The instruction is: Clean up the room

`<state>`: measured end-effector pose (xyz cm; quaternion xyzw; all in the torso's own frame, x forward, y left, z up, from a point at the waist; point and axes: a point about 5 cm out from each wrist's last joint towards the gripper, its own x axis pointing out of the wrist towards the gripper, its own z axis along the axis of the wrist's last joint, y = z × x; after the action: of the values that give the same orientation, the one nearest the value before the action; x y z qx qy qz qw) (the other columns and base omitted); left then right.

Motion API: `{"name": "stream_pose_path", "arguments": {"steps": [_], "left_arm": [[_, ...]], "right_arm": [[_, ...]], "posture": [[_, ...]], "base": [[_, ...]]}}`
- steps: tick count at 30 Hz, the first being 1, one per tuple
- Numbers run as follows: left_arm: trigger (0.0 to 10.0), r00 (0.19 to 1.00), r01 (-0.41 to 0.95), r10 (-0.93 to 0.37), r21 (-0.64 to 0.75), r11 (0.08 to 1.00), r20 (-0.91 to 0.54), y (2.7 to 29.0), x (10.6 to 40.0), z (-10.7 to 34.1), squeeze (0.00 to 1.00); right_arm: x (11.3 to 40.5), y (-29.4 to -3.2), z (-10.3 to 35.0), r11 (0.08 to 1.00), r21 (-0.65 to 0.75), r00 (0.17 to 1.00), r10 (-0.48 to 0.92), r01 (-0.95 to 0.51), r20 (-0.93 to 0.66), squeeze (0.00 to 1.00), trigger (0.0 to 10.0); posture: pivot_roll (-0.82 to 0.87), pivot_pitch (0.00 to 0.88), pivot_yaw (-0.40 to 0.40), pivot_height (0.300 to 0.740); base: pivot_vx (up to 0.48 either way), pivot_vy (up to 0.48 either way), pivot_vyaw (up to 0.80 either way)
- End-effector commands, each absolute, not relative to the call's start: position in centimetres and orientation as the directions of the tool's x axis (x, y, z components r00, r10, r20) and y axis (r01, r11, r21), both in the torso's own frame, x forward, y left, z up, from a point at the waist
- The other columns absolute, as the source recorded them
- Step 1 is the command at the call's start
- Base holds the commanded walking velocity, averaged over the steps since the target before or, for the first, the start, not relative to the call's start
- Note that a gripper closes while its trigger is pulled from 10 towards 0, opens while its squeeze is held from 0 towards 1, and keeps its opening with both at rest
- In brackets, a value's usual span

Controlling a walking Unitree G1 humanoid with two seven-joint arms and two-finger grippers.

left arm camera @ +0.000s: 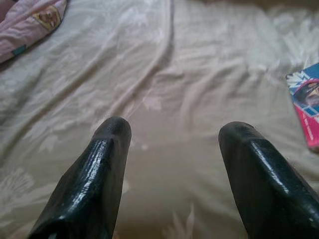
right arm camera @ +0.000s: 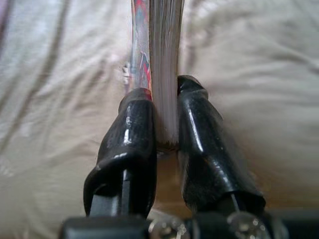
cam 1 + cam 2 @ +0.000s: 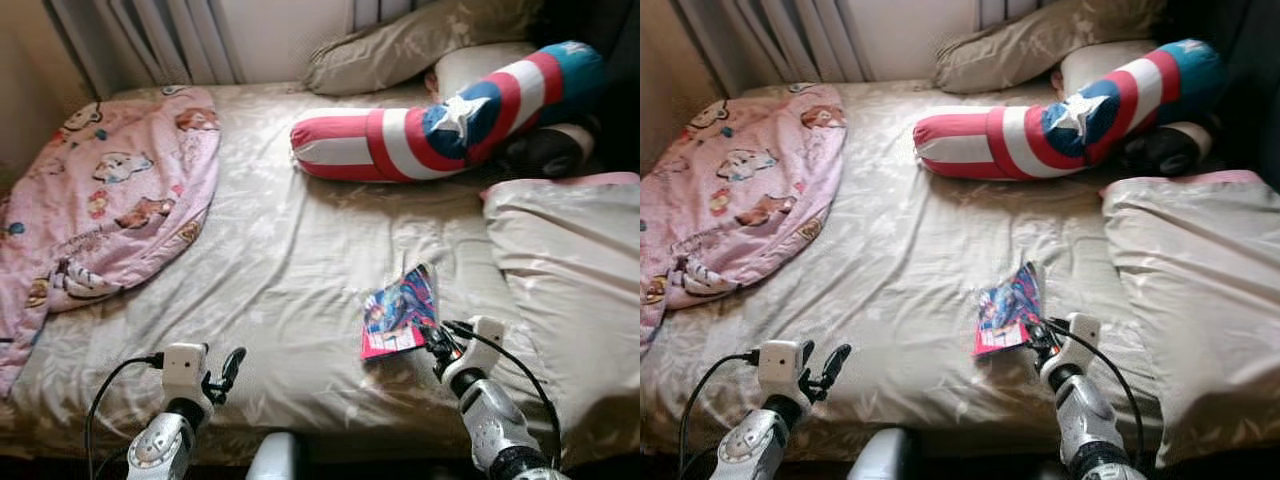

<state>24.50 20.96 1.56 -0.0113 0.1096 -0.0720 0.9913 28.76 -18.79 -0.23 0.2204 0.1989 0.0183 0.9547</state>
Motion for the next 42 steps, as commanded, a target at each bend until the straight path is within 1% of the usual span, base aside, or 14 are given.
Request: {"name": "stream_pose_path", "arguments": {"steps": [1, 9, 14, 19, 22, 24, 25, 26, 32, 33, 36, 38, 40, 42], "left_arm": [[10.0, 0.960, 0.159, -0.159, -0.022, 0.987, -0.228, 21.2, 24.2, 1.7, 0.00], [10.0, 0.952, 0.178, -0.178, -0.020, 0.984, -0.250, 21.3, 23.2, 1.8, 0.00], [10.0, 0.949, 0.180, -0.180, -0.024, 0.983, -0.260, 21.3, 22.7, 1.9, 0.00], [10.0, 0.945, 0.182, -0.183, -0.027, 0.983, -0.271, 21.2, 22.4, 2.0, 0.00], [10.0, 0.945, 0.181, -0.182, -0.027, 0.983, -0.271, 21.2, 22.5, 2.1, 0.00], [10.0, 0.946, 0.179, -0.179, -0.026, 0.984, -0.271, 21.2, 22.7, 2.3, 0.00], [10.0, 0.946, 0.179, -0.179, -0.026, 0.984, -0.271, 21.2, 22.7, 2.3, 0.00], [10.0, 0.946, 0.179, -0.179, -0.026, 0.983, -0.271, 21.2, 22.8, 2.3, 0.00], [10.0, 0.945, 0.182, -0.182, -0.026, 0.983, -0.271, 21.1, 23.2, 2.4, 0.00], [10.0, 0.946, 0.183, -0.184, -0.028, 0.983, -0.267, 20.9, 23.4, 2.5, 0.00], [10.0, 0.947, 0.187, -0.188, -0.029, 0.982, -0.262, 20.8, 23.7, 2.7, 0.00], [10.0, 0.947, 0.189, -0.189, -0.028, 0.982, -0.261, 20.9, 23.8, 2.7, 0.00], [10.0, 0.947, 0.190, -0.190, -0.023, 0.981, -0.261, 21.0, 23.9, 2.8, 0.00], [10.0, 0.947, 0.190, -0.189, -0.022, 0.982, -0.261, 21.1, 23.9, 2.8, 0.00]], "right_arm": [[27.8, -18.0, -1.5, 0.903, 0.428, 0.886, 0.160, 0.047, -0.435, 0.00, 10.0], [26.4, -18.6, -2.8, 0.941, 0.338, 0.814, 0.194, 0.003, -0.547, 0.00, 10.0], [25.7, -19.2, -3.2, 0.928, 0.372, 0.775, 0.252, -0.024, -0.580, 0.00, 10.0], [25.3, -20.3, -3.3, 0.931, 0.364, 0.761, 0.239, -0.003, -0.603, 0.00, 10.0], [26.0, -21.1, -2.5, 0.901, 0.432, 0.818, 0.227, 0.029, -0.528, 0.00, 10.0], [27.1, -21.8, -1.0, 0.831, 0.554, 0.898, 0.205, 0.051, -0.390, 0.00, 10.0], [27.1, -21.8, -1.0, 0.831, 0.554, 0.898, 0.205, 0.051, -0.390, 0.00, 10.0], [27.7, -21.9, -0.2, 0.772, 0.635, 0.933, 0.196, 0.044, -0.303, 0.00, 10.0], [27.7, -20.6, 0.0, 0.678, 0.735, 0.950, 0.243, -0.020, -0.198, 0.00, 10.0], [27.6, -20.2, 0.0, 0.625, 0.780, 0.960, 0.239, -0.036, -0.147, 0.00, 10.0], [27.4, -19.7, 0.0, 0.539, 0.840, 0.967, 0.242, -0.061, -0.085, 0.00, 10.0], [27.2, -19.4, -0.2, 0.533, 0.843, 0.961, 0.263, -0.075, -0.081, 0.00, 10.0], [26.5, -18.6, -0.8, 0.573, 0.812, 0.930, 0.346, -0.108, -0.121, 0.00, 10.0], [26.3, -18.5, -1.0, 0.583, 0.805, 0.923, 0.361, -0.111, -0.134, 0.00, 10.0]], "posture": [[0.20, 0.139, 0.123, 0.645], [0.22, 0.166, 0.137, 0.645], [0.23, 0.172, 0.140, 0.645], [0.22, 0.173, 0.140, 0.645], [0.23, 0.170, 0.141, 0.645], [0.22, 0.167, 0.143, 0.645], [0.22, 0.167, 0.143, 0.645], [0.22, 0.166, 0.143, 0.645], [0.21, 0.159, 0.147, 0.645], [0.21, 0.157, 0.148, 0.645], [0.21, 0.152, 0.152, 0.645], [0.21, 0.151, 0.153, 0.645], [0.21, 0.151, 0.154, 0.645], [0.21, 0.151, 0.154, 0.645]], "base": [[0.000, 0.000, 0.00], [0.000, 0.000, 0.00], [0.000, 0.000, 0.00], [0.000, 0.000, 0.00], [0.000, 0.000, 0.00], [0.000, 0.000, 0.00], [0.000, 0.000, 0.00], [0.000, 0.000, 0.00], [0.000, 0.000, 0.00], [0.000, 0.000, 0.00], [0.000, 0.000, 0.00], [0.000, 0.000, 0.00], [0.000, 0.000, 0.00], [0.000, 0.000, 0.00]]}}
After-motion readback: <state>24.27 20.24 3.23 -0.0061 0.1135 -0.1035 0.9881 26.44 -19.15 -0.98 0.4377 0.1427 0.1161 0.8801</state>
